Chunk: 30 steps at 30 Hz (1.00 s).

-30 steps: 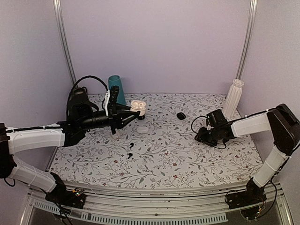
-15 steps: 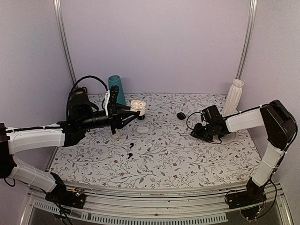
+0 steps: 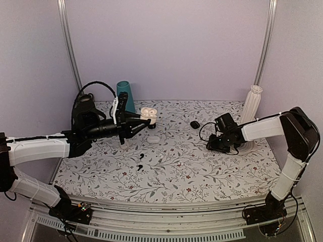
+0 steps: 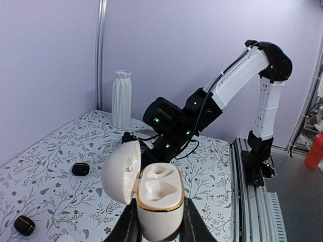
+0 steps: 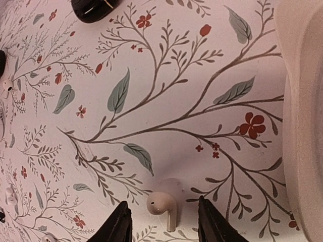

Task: Insert the wireless bluetooth earbuds into the charging case
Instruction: Pick up the right earbud from the center of the board.

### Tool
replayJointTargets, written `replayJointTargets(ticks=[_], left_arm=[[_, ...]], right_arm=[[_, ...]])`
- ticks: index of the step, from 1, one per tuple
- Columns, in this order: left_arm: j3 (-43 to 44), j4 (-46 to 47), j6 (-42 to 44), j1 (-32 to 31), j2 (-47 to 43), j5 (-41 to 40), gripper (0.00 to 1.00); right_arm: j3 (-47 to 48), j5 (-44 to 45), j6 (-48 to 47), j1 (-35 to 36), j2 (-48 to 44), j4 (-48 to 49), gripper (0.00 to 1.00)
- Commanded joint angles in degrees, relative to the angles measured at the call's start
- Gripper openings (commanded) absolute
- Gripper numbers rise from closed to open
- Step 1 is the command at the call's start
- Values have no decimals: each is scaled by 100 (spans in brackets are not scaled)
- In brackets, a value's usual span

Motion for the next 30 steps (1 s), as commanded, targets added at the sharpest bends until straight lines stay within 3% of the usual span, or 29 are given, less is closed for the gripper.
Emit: replayJointTargets(ticks=[1,7,17,30], left_arm=[[-19,112,-41,62,-120,10,0],[15,141,-72,59,-88,13,0],[30,149,-120,51,-75,26,0],[52,110,-117,55,-100,38,0]], right_arm=[[312,209,-481,20,153,-395,42],[788,167,-1074,40,386,-912,35],[1429,463,-1713,169,600,-1842,34],[1440,365,-1700,212,674,-1765,30]])
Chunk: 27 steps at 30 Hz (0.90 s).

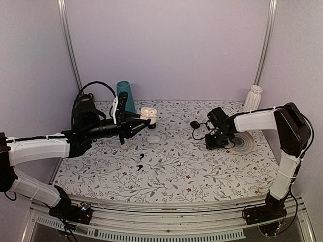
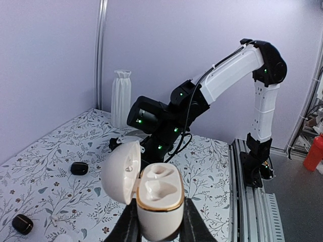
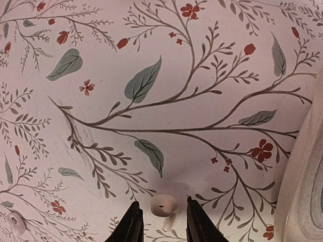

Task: Insert the wireless bluetooth earbuds into the charging case
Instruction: Pick up the right earbud from the center of the board.

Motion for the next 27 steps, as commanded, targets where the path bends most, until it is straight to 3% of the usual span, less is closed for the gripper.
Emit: replayJointTargets(ticks=[1,27], left_arm=[[52,91,-20,49,-101,36,0],[69,130,15,49,-15,28,0]], right_arm=[[71,-2,52,22,91,42,30],[34,-245,132,8,288,201,20]])
